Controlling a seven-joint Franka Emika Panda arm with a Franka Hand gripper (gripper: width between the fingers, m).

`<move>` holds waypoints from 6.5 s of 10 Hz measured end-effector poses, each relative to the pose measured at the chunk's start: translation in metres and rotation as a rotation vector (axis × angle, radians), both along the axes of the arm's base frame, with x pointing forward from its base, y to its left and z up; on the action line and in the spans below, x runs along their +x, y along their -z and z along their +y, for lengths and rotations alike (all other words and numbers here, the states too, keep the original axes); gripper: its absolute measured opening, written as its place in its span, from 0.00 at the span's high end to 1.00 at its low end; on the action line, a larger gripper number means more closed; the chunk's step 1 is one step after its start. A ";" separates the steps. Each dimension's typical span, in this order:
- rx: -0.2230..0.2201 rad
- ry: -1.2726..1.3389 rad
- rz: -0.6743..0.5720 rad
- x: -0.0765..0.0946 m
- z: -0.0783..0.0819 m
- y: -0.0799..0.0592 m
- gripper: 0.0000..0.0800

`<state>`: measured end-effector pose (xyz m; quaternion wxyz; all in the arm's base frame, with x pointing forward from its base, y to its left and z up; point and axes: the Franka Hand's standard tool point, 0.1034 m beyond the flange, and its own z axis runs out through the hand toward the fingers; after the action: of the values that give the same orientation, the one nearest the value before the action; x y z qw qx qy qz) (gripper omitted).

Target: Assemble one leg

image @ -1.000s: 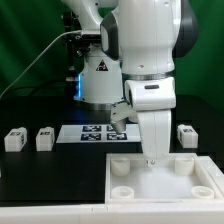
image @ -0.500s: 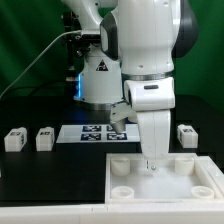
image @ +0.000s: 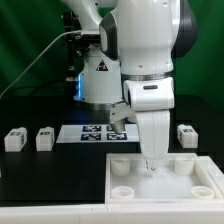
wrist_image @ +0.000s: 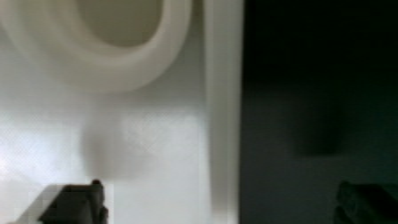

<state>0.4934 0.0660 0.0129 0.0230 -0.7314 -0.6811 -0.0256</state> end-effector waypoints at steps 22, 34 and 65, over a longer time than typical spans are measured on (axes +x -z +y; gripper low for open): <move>-0.314 1.465 0.547 -0.080 0.115 -0.026 0.19; -0.701 1.368 0.878 -0.122 0.113 -0.008 0.19; -0.142 1.445 0.351 -0.026 0.077 -0.126 0.64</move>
Offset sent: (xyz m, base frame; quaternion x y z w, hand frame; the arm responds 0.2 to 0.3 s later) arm -0.0468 0.0228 0.0246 -0.0210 -0.0004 0.0904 0.9957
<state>0.4676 0.1427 0.1385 0.0615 -0.9899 -0.0170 0.1268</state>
